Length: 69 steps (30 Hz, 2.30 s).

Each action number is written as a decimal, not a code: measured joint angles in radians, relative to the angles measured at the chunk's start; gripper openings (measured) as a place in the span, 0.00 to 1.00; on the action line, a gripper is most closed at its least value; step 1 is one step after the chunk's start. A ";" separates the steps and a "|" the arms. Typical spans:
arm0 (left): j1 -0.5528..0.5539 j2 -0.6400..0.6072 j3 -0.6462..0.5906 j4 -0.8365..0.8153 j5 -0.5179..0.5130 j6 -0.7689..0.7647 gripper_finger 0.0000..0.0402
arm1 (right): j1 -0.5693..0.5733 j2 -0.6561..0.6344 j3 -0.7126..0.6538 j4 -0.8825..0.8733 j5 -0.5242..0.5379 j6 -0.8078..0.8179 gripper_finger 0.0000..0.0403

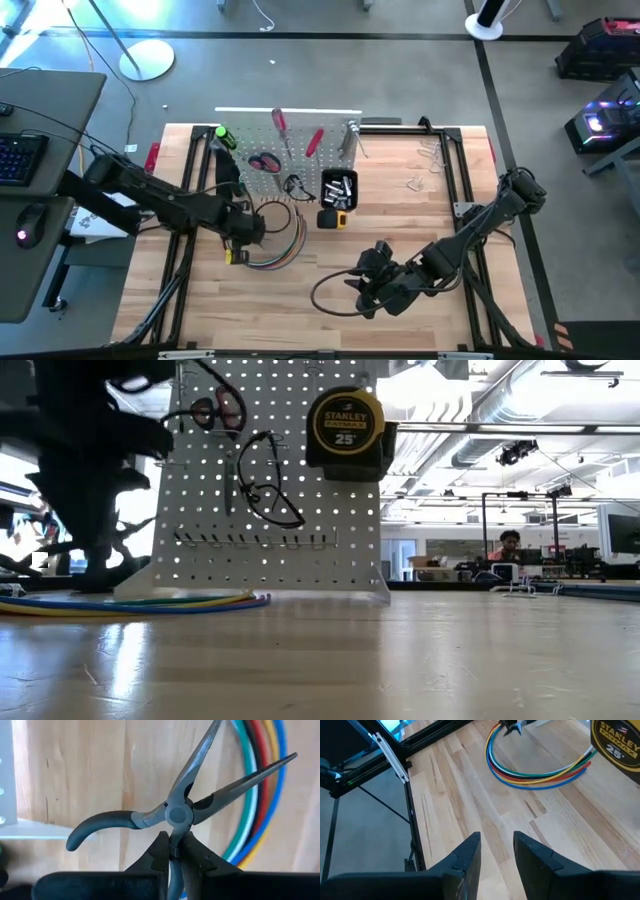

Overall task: Hang tools onto peg board
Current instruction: Hang the plier on the peg board

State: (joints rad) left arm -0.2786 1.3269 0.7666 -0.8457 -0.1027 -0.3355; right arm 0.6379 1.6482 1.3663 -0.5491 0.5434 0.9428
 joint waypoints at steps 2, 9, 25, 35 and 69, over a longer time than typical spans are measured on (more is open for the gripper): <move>-0.007 -0.031 0.000 0.001 0.001 0.004 0.04 | 0.004 0.000 0.000 0.000 0.000 -0.001 0.27; 0.003 -0.042 -0.005 0.092 0.046 0.004 0.04 | -0.003 0.000 0.000 -0.001 -0.002 -0.005 0.27; -0.010 -0.091 0.046 0.404 0.148 -0.125 0.04 | -0.003 -0.013 0.000 0.063 -0.003 -0.067 0.27; -0.047 -0.306 0.172 0.508 0.245 -0.267 0.04 | -0.025 -0.068 0.000 0.131 0.011 -0.194 0.27; 0.003 -0.114 0.207 1.117 0.447 -0.437 0.04 | -0.314 -0.070 0.000 0.758 -0.395 -0.511 0.55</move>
State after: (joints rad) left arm -0.2757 1.2129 0.9733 0.2710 0.3440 -0.7721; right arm 0.3238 1.5784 1.3663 0.2089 0.1483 0.4323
